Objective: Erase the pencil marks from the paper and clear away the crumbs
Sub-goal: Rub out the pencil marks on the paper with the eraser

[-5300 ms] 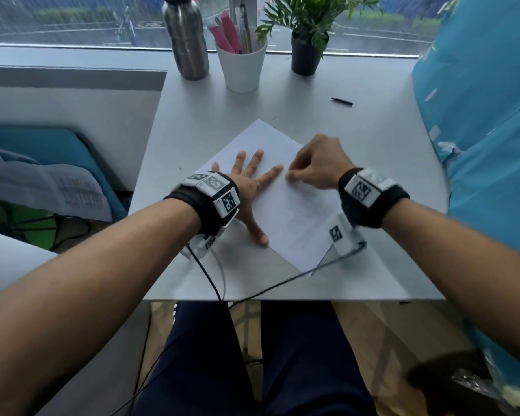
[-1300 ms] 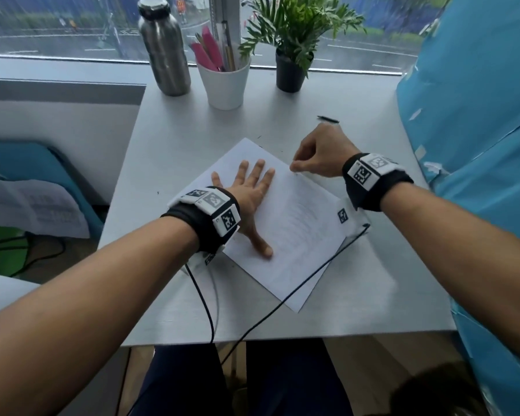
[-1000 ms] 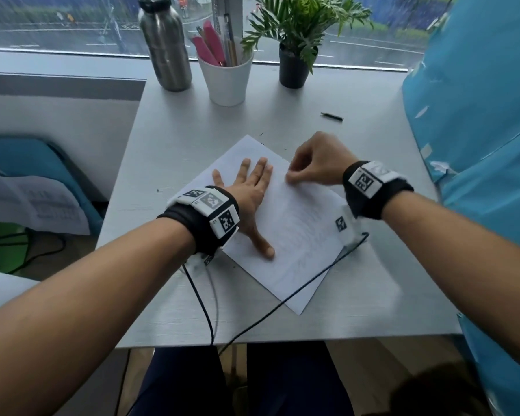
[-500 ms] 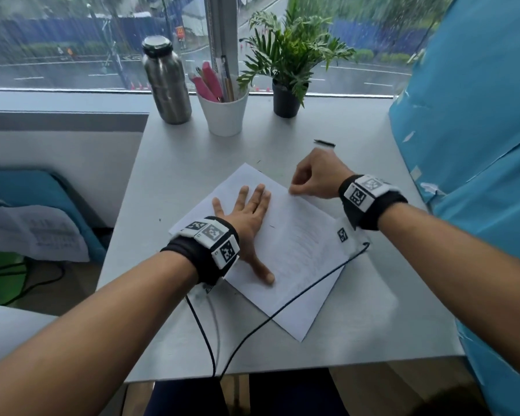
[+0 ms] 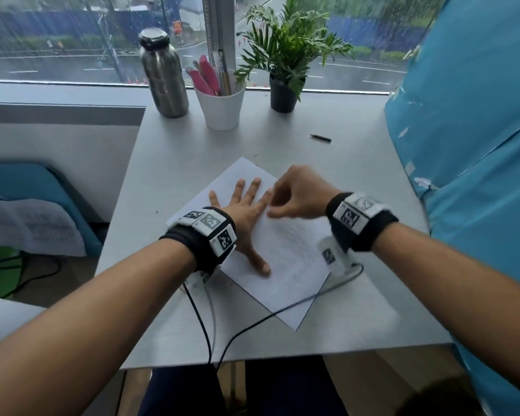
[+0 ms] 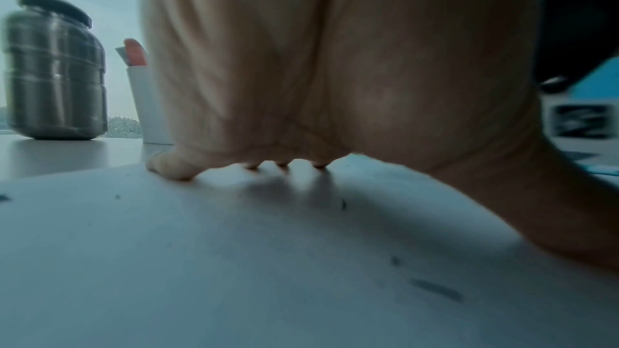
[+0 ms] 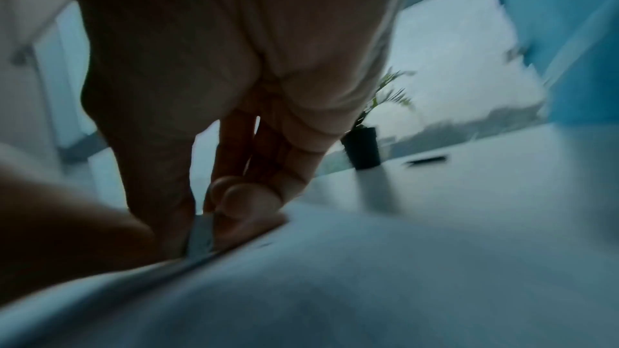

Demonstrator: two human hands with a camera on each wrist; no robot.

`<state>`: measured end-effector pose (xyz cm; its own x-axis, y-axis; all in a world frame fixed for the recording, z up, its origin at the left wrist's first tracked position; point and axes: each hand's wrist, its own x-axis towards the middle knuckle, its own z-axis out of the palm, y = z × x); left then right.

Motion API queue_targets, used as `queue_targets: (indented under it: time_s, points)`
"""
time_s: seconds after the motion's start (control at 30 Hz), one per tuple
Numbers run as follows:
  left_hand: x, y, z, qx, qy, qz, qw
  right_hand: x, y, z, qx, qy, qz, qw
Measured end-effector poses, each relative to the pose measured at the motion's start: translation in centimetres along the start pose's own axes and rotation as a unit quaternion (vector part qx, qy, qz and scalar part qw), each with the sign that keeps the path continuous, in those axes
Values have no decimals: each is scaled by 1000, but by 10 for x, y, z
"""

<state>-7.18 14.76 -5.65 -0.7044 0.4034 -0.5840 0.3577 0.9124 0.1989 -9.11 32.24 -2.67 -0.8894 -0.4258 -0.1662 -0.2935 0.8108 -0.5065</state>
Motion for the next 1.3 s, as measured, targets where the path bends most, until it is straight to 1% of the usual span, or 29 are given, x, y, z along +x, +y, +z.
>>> queue_targets:
  time_s: [0.03, 0.07, 0.1, 0.13, 0.23, 0.3, 0.37, 0.43, 0.47, 0.5, 0.6, 0.67, 0.73, 0.8, 0.83, 0.87, 0.9, 1.0, 1.1, 1.13, 1.2, 1.3]
  points:
    - [0, 0, 0, -1, 4, 2, 1000, -6, -9, 12, 4, -35, -24, 999]
    - [0, 0, 0, -1, 6, 2, 1000, -10, -12, 19, 6, -55, -38, 998]
    - [0, 0, 0, 3, 5, 1, 1000, -10, -8, 19, 9, -47, -32, 998]
    - [1, 0, 0, 6, 4, 0, 1000, -6, 1, 12, 8, -20, -11, 1000]
    - [1, -2, -1, 8, -4, -3, 1000, 9, 34, -22, -18, 43, 58, 997]
    - [1, -1, -2, 10, -3, -5, 1000, 11, 34, -31, -38, 59, 66, 995]
    - [1, 0, -2, 12, -6, -5, 1000, 4, 16, -18, -30, 39, 43, 998]
    - [0, 0, -1, 9, -6, -6, 1000, -8, -4, 4, -18, -18, 0, 1000]
    - [0, 0, -1, 8, -6, -5, 1000, -12, -7, 10, -16, -36, -11, 999]
    - [1, 0, -2, 8, -7, -4, 1000, -11, -3, 10, -14, -28, -8, 999]
    - [1, 0, -2, 9, -10, -6, 1000, 4, 27, -17, -19, 42, 59, 997]
    - [1, -1, -3, 12, -9, -9, 1000, 8, 34, -31, -38, 64, 79, 994]
    - [1, 0, -3, 13, -7, -8, 1000, 3, 16, -23, -40, 51, 52, 997]
    - [2, 0, 0, 8, -2, -7, 1000, -11, -10, 0, -25, 3, 0, 1000]
    - [2, 0, 1, 8, 1, -6, 1000, -18, -17, 10, -20, -26, -21, 999]
    - [2, -1, 0, 9, 1, -6, 1000, -21, -17, 15, -20, -40, -30, 999]
    - [2, -1, 0, 10, 0, -6, 1000, -20, -11, 14, -17, -31, -19, 999]
    - [3, -2, 0, 12, 1, -7, 1000, -5, 23, -13, -17, 46, 53, 997]
    - [3, -1, -1, 13, 1, -6, 1000, -4, 34, -28, -19, 88, 89, 992]
    - [3, -1, -1, 13, 1, -5, 1000, -8, 32, -28, -9, 92, 92, 991]
    - [2, -1, -1, 11, -5, -4, 1000, -17, 28, -21, 10, 80, 97, 992]
    - [2, -3, -4, 21, -9, 12, 1000, -29, 32, -12, 1, 71, 110, 991]
